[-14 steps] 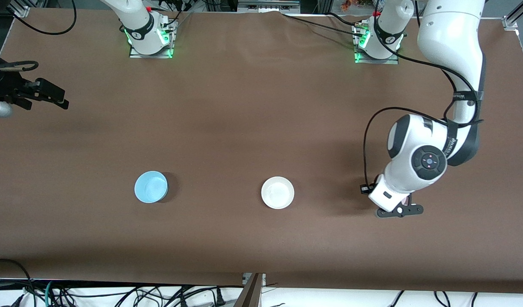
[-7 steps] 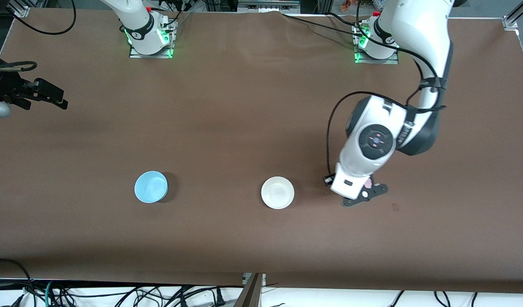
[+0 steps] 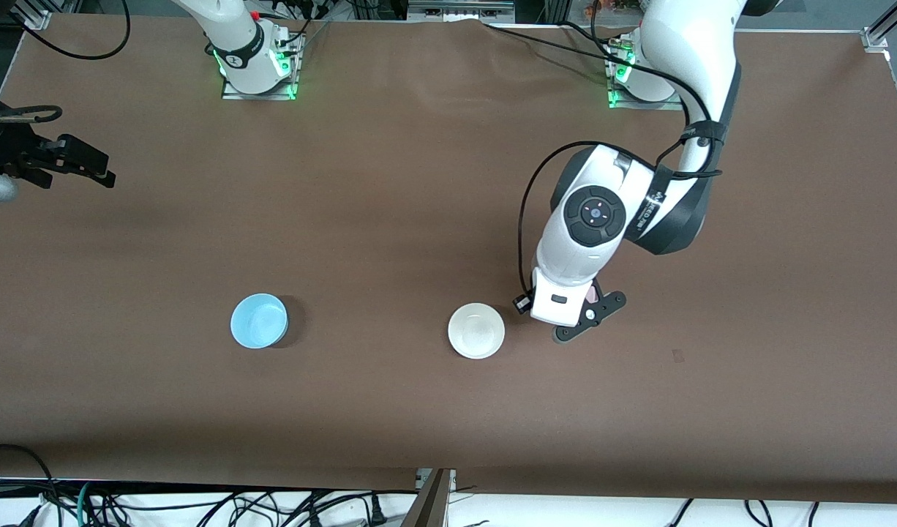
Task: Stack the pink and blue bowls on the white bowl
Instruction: 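Lift the pink bowl and carry it over the white bowl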
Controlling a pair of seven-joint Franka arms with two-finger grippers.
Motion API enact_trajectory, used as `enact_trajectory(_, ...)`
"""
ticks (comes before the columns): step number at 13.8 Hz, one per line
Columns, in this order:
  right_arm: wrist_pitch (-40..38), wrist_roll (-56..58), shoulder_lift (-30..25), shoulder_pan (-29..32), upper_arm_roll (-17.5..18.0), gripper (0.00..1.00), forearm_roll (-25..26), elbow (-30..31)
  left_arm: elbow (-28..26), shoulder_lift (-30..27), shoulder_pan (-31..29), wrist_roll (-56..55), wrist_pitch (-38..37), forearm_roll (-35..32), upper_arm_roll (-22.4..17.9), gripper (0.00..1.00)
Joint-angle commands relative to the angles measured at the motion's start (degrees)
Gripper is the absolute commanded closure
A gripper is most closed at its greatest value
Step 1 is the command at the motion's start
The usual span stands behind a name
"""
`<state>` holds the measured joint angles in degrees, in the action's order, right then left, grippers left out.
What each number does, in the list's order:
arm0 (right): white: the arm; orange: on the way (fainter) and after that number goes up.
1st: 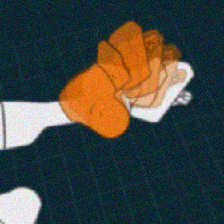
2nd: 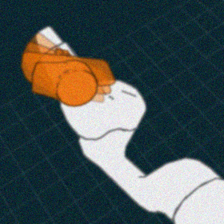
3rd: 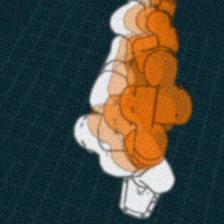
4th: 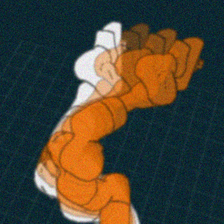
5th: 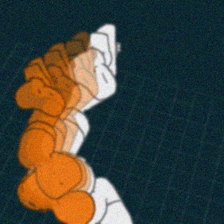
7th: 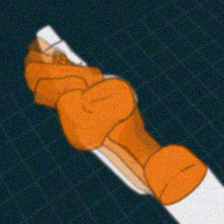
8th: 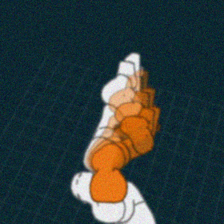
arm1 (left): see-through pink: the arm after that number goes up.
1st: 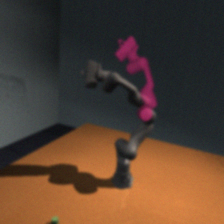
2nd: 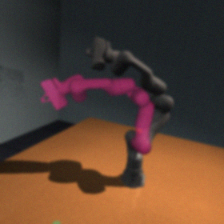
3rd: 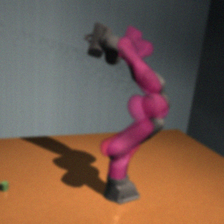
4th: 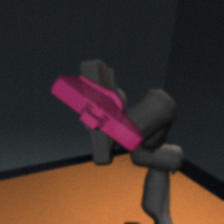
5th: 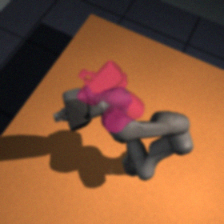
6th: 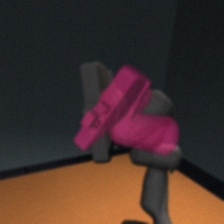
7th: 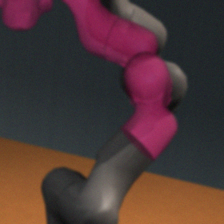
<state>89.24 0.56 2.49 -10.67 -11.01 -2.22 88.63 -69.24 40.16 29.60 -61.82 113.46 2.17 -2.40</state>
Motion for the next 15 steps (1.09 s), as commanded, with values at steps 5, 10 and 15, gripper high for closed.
enact_trajectory(5,0.06,-0.12,-1.00,0.21,-0.32,0.00,0.20,1.11,3.93,4.75,2.48,-15.51,11.77,0.90,-0.68,1.00)
enact_trajectory(10,0.06,-0.03,-1.00,0.21,-0.32,0.00,0.20,1.11,3.93,7.39,3.71,-21.76,19.26,0.90,-0.77,1.00)
enact_trajectory(15,0.06,0.23,-0.91,0.21,-0.76,0.00,0.11,1.11,6.22,9.85,4.85,-23.61,19.35,0.82,-0.85,1.00)
